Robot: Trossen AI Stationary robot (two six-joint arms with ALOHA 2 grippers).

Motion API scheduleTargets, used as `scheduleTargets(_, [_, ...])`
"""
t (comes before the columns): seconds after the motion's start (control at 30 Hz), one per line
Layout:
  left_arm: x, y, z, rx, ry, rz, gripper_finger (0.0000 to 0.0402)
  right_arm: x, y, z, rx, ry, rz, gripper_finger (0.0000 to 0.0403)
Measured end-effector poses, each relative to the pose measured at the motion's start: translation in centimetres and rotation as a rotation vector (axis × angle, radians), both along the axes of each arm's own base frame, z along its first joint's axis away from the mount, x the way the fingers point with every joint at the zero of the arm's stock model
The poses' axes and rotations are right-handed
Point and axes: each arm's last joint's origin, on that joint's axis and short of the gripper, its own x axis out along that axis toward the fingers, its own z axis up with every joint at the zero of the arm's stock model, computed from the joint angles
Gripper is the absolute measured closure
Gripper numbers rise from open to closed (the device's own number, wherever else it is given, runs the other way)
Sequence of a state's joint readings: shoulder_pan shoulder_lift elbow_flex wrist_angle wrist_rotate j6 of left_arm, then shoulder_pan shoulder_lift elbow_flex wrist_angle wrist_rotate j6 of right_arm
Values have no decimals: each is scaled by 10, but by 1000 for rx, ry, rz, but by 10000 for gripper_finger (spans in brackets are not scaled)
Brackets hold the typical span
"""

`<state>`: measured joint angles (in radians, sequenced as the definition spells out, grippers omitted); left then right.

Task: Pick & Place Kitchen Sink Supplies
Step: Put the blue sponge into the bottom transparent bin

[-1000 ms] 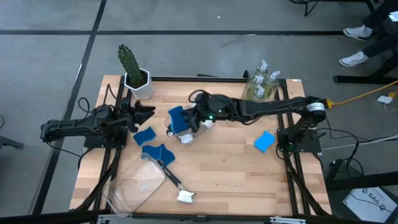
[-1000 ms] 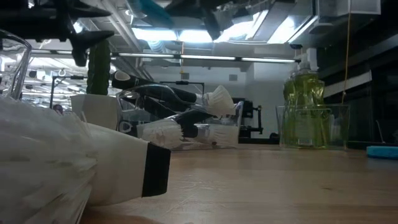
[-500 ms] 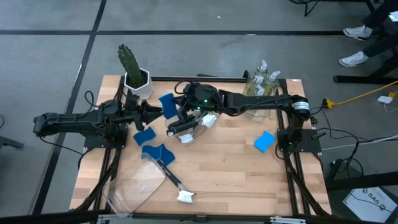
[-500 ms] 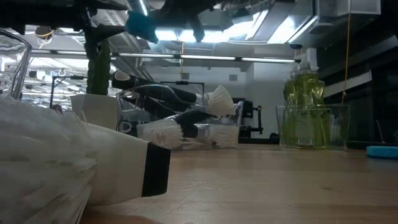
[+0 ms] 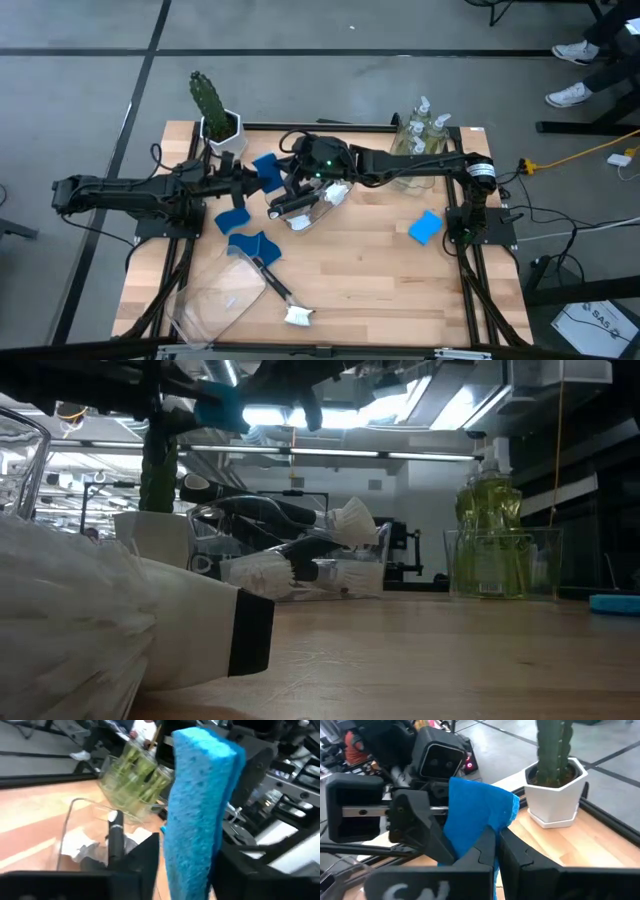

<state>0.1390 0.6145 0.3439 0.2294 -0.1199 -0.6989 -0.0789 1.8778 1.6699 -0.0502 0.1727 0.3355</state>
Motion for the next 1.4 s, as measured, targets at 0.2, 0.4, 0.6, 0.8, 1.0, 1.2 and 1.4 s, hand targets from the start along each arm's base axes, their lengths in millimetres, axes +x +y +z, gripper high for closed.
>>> scheduleTargets(0.2, [0, -2, 2, 63, -10, -74, 384, 0, 1, 0, 6, -2, 36, 391])
scheduleTargets(0.4, [-1, -7, 4, 26, -31, -212, 393, 0, 4, -2, 35, 20, 126, 337])
scheduleTargets(0.6, [-17, -19, 26, -3, 156, -347, 396, -4, 4, -5, 141, 81, 241, 252])
scheduleTargets(0.8, [-43, -34, 69, -74, 348, -521, 396, -7, 5, -9, 179, 123, 378, 195])
scheduleTargets(1.0, [-63, -48, 100, -294, 357, -696, 396, -12, 4, -19, 204, 237, 375, 176])
scheduleTargets(1.2, [-53, -69, 76, -475, 606, -818, 395, -15, 4, -24, 196, 290, 380, 175])
scheduleTargets(1.4, [-39, -94, 50, -516, 820, -918, 387, -16, 4, -25, 182, 309, 380, 175])
